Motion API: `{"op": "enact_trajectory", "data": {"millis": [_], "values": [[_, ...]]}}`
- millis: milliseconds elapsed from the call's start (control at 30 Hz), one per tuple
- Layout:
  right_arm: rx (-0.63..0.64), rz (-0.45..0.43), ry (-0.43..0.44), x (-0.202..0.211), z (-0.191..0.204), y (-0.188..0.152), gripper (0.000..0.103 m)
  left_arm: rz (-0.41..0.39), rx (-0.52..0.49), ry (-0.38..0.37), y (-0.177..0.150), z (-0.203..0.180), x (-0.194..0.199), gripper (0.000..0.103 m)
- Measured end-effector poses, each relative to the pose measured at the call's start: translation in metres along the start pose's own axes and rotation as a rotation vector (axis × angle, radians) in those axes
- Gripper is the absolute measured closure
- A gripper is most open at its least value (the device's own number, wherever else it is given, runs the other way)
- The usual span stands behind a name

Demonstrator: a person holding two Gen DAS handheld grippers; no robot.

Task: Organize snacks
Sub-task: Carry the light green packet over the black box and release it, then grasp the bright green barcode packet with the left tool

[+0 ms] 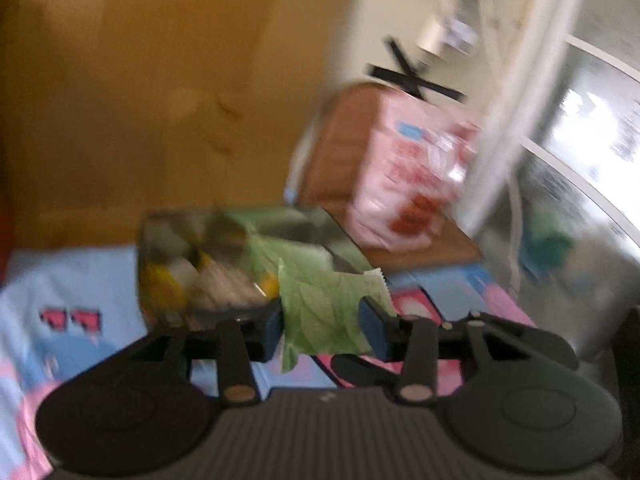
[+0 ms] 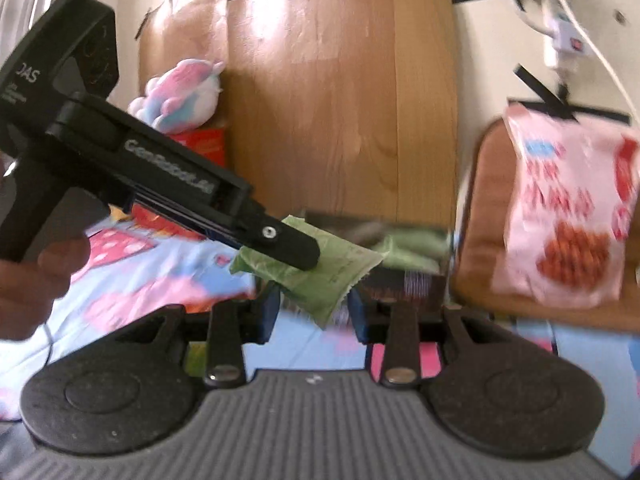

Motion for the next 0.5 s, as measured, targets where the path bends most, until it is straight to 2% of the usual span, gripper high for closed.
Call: {"op": "enact_trajectory", "data": {"millis": [133,233,300,400,500], "values": [[0.006,0.003,-0.046,-0.056,-0.006,0.012,0.059,-0.059,0.038,0.084,0.024,0.022,-0.031,0.047],[0.023,0.038,-0.093,-0.078,-0.010,0.009,0.057,-0.052,0.070,0.151,0.028,0.040,-0.040,0.048],[-0.020,0.034,-0.071,-0.070,-0.012,0.006,0.057,-0.040,0.095,0.102,0.020,0.050,-0.026,0.048],[-0.094,0.012,0.015,-0.038,-0.010,-0.004,0.057,-0.015,0.109,0.044,-0.002,0.061,0.005,0.048],[-0.136,0.043,0.160,-0.008,0.005,-0.020,0.057,0.044,0.127,0.000,-0.041,0.075,0.036,0.048]]}}
Point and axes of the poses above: each gripper's, at about its wrist camera, not at the fingertips, and x roughly against the way its jaws point, z to its left, y to its top, the point moved 1 cm from there along -x, roughly the way its jaws point, and after that the axes turned 15 degrees about x, right-handed, at the moved point
